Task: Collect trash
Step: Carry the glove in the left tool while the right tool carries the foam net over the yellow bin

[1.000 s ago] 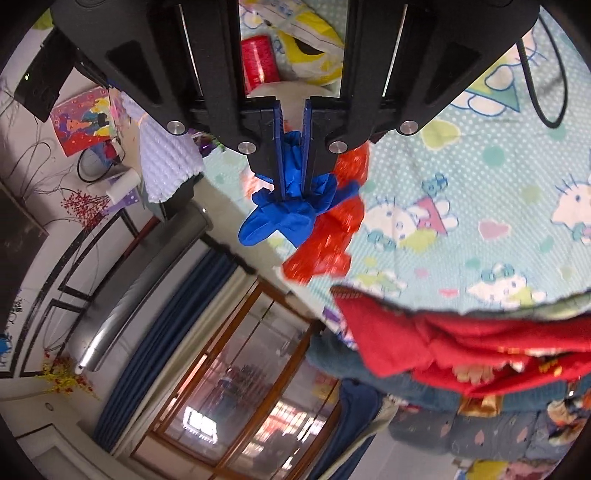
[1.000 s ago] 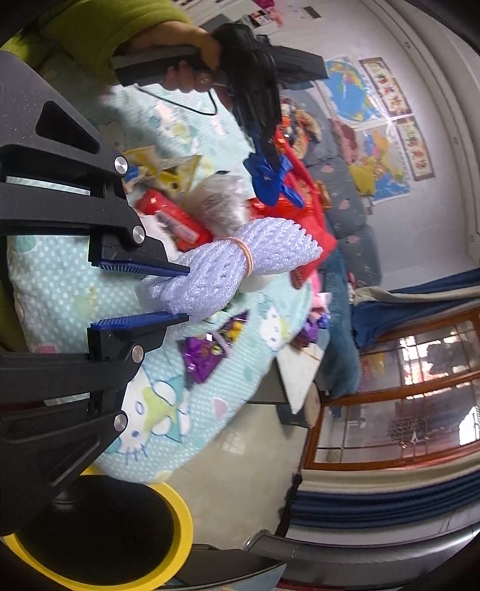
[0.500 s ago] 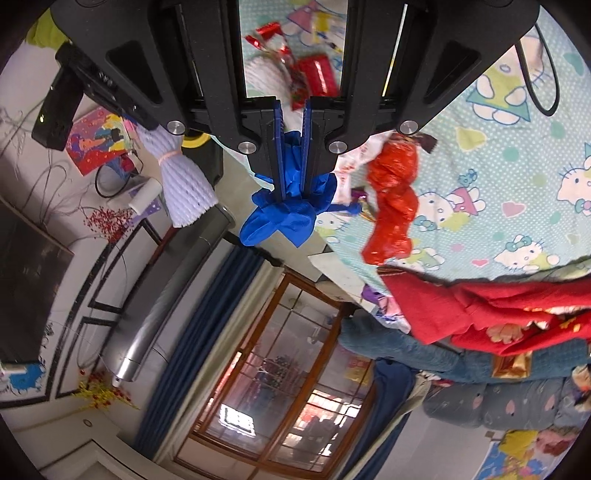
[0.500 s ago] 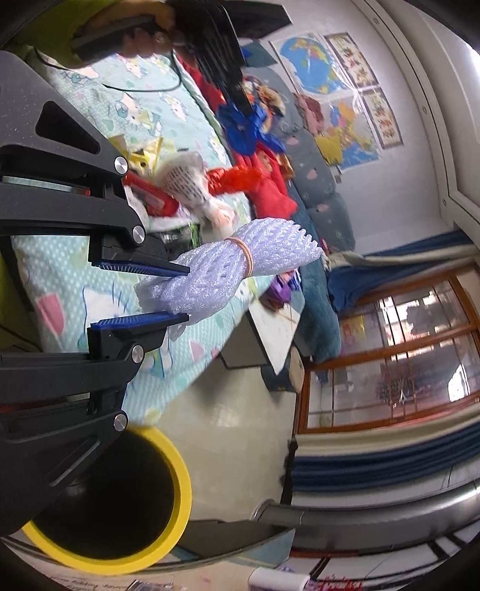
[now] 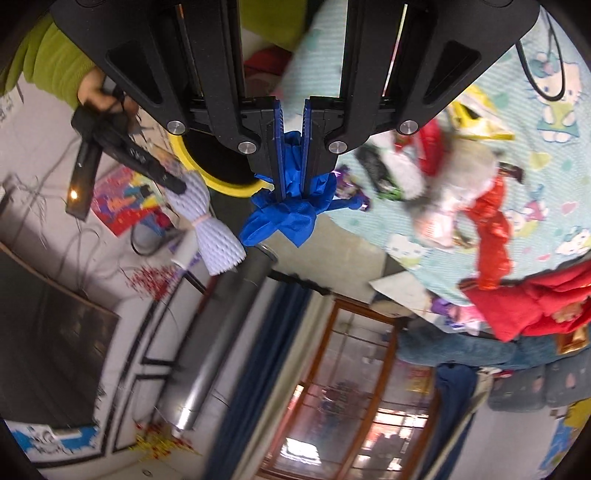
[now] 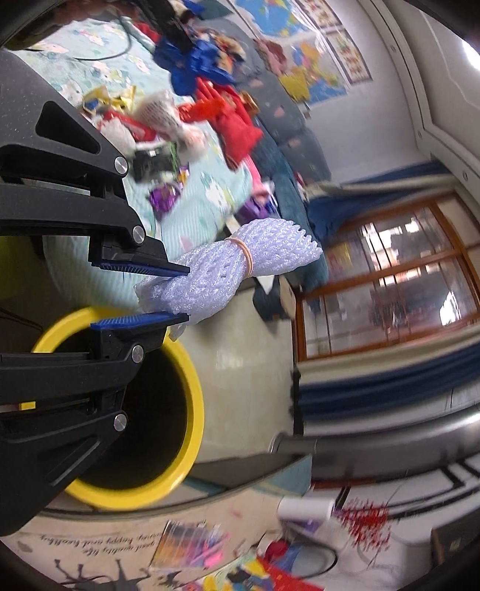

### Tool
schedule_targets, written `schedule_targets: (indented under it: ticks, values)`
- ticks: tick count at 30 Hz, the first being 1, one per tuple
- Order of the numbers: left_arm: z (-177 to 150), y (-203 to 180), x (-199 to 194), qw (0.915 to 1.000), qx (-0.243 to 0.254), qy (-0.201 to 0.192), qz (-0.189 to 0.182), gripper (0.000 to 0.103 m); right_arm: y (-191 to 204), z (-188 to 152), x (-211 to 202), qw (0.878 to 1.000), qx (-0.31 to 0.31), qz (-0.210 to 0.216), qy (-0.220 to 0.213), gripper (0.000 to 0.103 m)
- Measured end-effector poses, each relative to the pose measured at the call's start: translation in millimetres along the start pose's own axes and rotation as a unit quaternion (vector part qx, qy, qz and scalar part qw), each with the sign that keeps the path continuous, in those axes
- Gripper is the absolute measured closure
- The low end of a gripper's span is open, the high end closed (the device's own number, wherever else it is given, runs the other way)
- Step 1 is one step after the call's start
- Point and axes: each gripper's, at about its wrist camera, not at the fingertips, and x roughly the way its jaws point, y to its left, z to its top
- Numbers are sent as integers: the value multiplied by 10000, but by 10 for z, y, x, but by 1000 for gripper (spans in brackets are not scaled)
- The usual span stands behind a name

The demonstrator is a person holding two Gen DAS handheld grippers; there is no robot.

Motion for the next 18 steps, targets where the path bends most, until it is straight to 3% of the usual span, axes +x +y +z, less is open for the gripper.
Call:
schedule_targets:
  ticks: [10,18]
  values:
    - [-145,-467,392,9977,445,379,-334,99,-578,-90,-101,9967,513,-636,-25,84]
    - [-270,-770,740,9940,718,656,-499,99,-882,-195,-24,9929,751,-859,348,84]
